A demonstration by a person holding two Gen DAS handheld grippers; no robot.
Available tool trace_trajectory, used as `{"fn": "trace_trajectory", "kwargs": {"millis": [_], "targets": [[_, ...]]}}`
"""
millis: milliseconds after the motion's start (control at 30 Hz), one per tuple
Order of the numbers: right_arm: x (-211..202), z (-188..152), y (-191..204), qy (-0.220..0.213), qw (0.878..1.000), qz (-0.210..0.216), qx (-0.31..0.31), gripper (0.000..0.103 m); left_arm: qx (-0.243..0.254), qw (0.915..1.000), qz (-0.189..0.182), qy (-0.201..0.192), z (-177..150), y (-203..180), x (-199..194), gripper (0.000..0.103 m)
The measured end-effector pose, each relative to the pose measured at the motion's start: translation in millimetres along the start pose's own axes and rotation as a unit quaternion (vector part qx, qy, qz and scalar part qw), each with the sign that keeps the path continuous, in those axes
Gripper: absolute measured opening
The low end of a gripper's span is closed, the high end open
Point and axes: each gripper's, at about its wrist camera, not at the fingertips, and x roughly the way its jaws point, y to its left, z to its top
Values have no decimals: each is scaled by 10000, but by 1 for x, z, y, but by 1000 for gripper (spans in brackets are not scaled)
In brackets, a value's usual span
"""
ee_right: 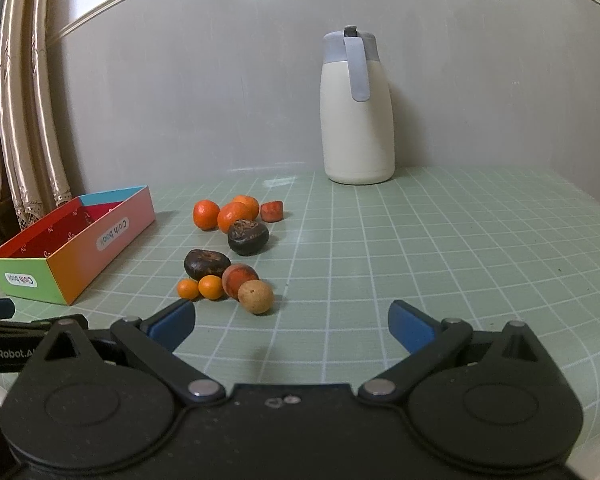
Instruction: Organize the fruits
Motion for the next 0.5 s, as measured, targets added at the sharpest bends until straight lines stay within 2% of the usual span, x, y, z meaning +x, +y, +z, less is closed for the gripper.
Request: {"fn": "trace_trajectory", "kwargs": {"millis": [500], "targets": [[-1, 1, 0, -8, 10000, 15, 28, 103, 7, 10000, 8, -21, -1, 0, 0, 103]]}}
